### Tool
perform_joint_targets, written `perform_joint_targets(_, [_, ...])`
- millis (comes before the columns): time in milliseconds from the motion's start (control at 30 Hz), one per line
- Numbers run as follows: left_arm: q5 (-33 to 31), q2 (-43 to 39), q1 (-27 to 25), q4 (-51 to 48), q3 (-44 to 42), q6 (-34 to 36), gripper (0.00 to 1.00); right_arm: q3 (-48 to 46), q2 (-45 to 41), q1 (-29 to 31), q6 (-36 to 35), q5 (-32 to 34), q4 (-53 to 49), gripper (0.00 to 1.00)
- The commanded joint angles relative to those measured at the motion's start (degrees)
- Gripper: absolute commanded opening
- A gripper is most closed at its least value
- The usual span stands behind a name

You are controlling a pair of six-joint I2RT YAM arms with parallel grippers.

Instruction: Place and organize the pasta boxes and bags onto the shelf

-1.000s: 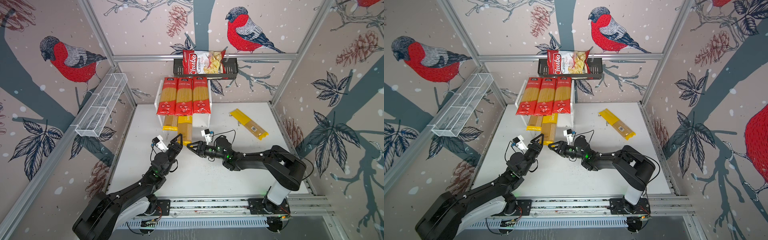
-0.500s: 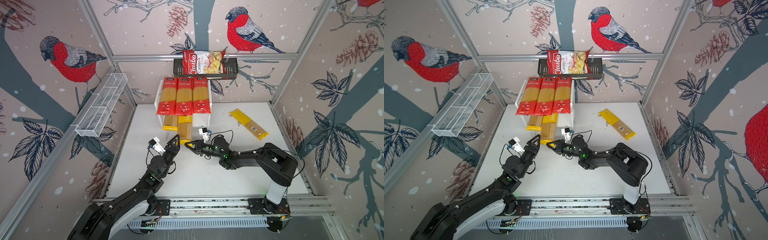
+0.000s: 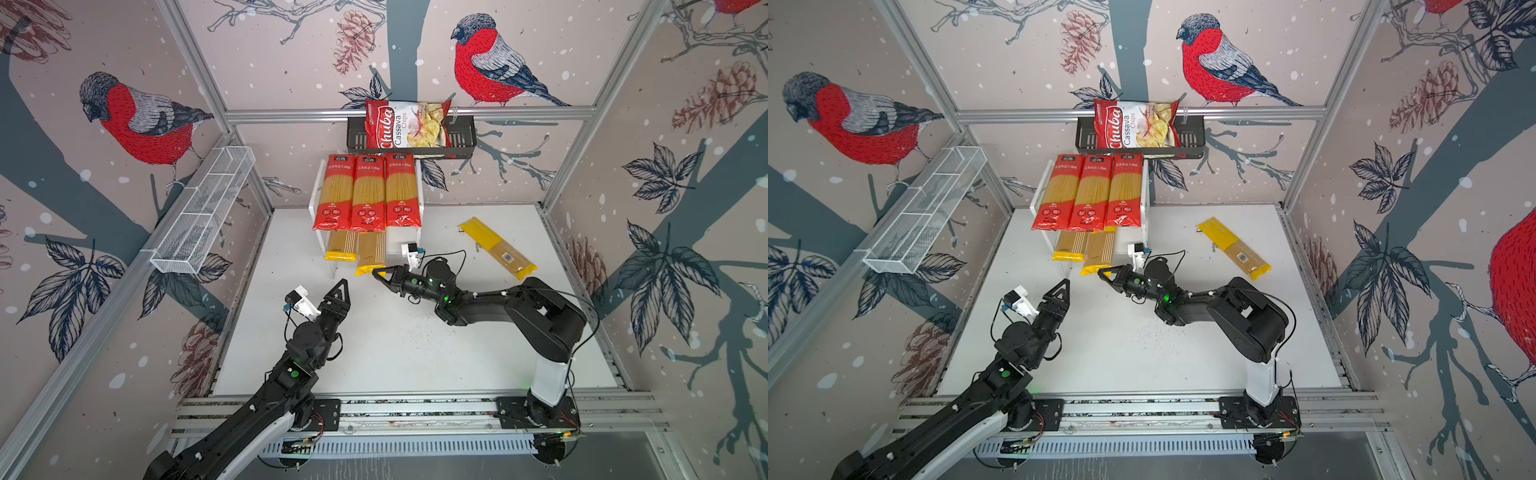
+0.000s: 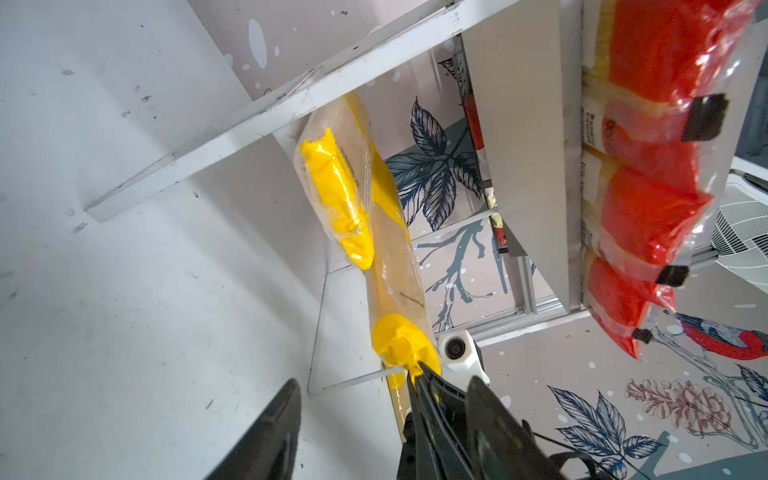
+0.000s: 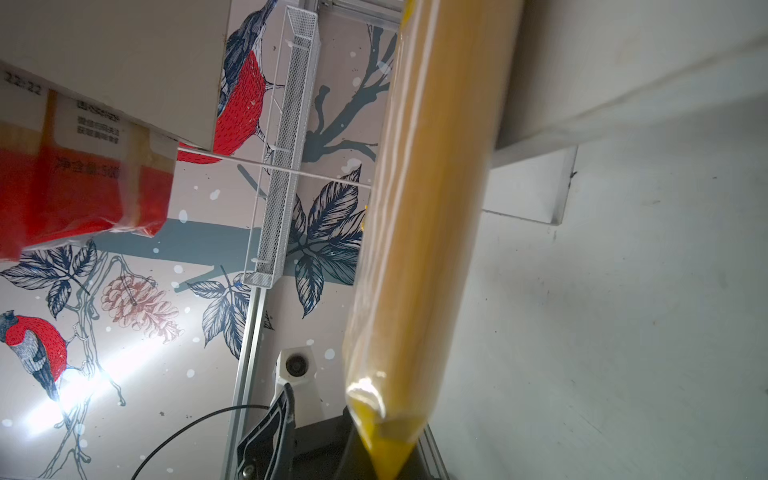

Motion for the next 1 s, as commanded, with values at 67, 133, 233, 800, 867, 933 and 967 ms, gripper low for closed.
perform_joint_targets(67, [-0.4,-0.5,0.0,-2.7,-0.2,0.3,0.62,1.2,1.8,-1.0,-0.1,-1.9,2.3,0.05])
perform_joint_targets(133, [0.4,0.2,0.1,-2.0,-0.5,0.0,0.62,1.6,2.4,-1.4,0.3,-1.9,3.0,0.05])
perform_joint_targets(233, [1.2,1.4,0.1,-1.0,-0.7,-0.5,0.62,2.7,2.8,-2.0,0.2,-1.7,3.0,0.05])
perform_joint_targets(800, [2.6,3.4,0.1,3.1,-2.5,-0.4,0.62,4.0,4.6,-0.8,0.7,0.2,4.7,0.33])
perform_joint_targets(867, [3.8,4.7,0.1,5.7,-2.6,0.6,0.62,2.3,3.5,-0.1,0.8,0.3,5.2,0.38])
perform_joint_targets(933, [5.2,7.1,0.1,8.6,-2.1,1.9,0.63,0.5,2.3,0.3,1.0,0.4,5.7,0.42])
perform_joint_targets(967, [6.0,8.6,0.1,10.1,-1.7,2.4,0.63,-0.9,1.5,0.6,1.1,0.6,6.0,0.44])
